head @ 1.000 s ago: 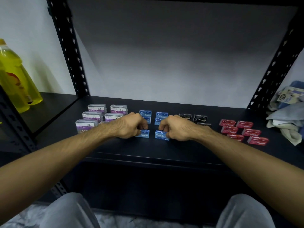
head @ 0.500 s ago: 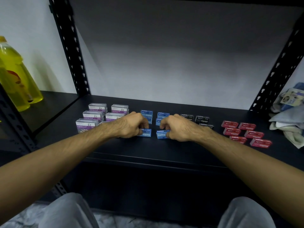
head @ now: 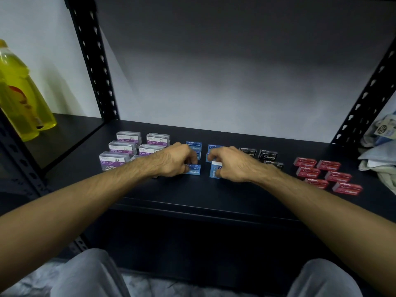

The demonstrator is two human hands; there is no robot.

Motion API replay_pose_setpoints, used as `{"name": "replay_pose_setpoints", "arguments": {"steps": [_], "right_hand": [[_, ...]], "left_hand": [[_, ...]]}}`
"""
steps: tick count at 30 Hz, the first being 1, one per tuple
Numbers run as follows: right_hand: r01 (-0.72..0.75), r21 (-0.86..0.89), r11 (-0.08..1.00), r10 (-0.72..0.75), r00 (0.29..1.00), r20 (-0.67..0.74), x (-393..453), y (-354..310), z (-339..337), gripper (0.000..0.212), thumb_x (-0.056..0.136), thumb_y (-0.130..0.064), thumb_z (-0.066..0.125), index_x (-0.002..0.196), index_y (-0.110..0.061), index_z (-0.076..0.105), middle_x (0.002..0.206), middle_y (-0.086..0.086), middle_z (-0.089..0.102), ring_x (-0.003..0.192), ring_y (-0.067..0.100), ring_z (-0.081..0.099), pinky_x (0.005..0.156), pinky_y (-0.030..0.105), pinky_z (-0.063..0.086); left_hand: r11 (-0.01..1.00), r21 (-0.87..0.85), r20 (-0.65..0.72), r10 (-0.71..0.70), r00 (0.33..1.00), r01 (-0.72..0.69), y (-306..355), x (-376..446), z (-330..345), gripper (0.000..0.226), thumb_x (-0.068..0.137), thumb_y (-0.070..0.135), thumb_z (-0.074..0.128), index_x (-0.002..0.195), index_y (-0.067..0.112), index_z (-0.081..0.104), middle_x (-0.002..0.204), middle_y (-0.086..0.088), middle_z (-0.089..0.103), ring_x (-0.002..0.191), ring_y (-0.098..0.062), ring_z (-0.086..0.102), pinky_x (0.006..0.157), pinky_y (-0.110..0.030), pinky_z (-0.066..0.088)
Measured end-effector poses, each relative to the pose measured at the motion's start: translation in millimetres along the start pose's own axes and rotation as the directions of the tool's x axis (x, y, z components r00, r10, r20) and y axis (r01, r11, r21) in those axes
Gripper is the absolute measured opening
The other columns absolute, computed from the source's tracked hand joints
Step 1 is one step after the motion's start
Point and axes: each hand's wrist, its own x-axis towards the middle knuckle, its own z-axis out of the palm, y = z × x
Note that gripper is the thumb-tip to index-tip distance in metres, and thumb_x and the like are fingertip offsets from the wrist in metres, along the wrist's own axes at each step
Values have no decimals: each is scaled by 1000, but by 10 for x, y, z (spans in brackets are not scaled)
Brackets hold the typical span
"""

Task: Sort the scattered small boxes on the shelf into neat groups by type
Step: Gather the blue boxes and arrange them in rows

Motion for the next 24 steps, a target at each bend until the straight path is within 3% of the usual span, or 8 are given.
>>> {"name": "replay_pose_setpoints", "arguments": {"steps": [3, 6, 9, 13, 19, 24], "right_hand": [[-23, 17, 1000, 23, 1000, -15, -6, 55, 25, 27, 84, -10, 70, 109, -18, 62, 86, -5, 62, 73, 13, 61, 52, 21, 39], [-27, 34, 999, 28, 999, -34, 5, 52, -23, 26, 83, -10, 69, 107, -17, 64, 80, -6, 62, 70, 10, 59, 54, 22, 41], [-26, 29, 999, 26, 999, -19, 25, 28, -71, 23, 81, -13, 69, 102, -19, 66, 86, -6, 64, 79, 13, 62, 62, 24, 47], [-15, -17, 1000, 16, 999, 31, 67, -16, -40, 17, 81, -12, 67, 96, -17, 66, 83, -9, 60, 77, 12, 60, 58, 21, 42], [-30, -58, 998, 33, 998, 51, 83, -11, 33, 17, 84, -12, 65, 100, -11, 69, 96, 3, 68, 85, 18, 65, 73, 32, 56], [-34, -59, 998, 37, 998, 54, 71, 28, 49, 14, 86, -15, 65, 99, -10, 70, 91, 4, 70, 81, 17, 66, 69, 29, 54]], "left_hand": [[1000, 12, 3, -1, 1000, 1, -3, 11, -4, 31, 91, 17, 66, 122, 18, 65, 120, -1, 66, 106, -16, 63, 88, -25, 51], [1000, 27, 2, 4, 1000, -4, -12, 19, -7, 31, 91, 18, 66, 122, 18, 65, 118, -1, 67, 104, -16, 63, 85, -24, 50], [1000, 29, 0, 5, 1000, -5, -16, 19, -6, 31, 91, 19, 67, 122, 19, 65, 116, 0, 67, 102, -16, 64, 85, -26, 51], [999, 37, -3, 10, 1000, -10, -23, 13, -4, 29, 90, 19, 67, 119, 20, 66, 112, 1, 68, 99, -15, 64, 85, -27, 52], [999, 37, -1, 18, 1000, -18, -46, 22, 6, 27, 89, 20, 68, 116, 20, 67, 109, 2, 68, 98, -15, 65, 84, -27, 53], [999, 31, 4, 29, 1000, -29, -44, 29, 3, 26, 89, 20, 67, 115, 20, 68, 108, 2, 69, 96, -14, 64, 82, -25, 51]]}}
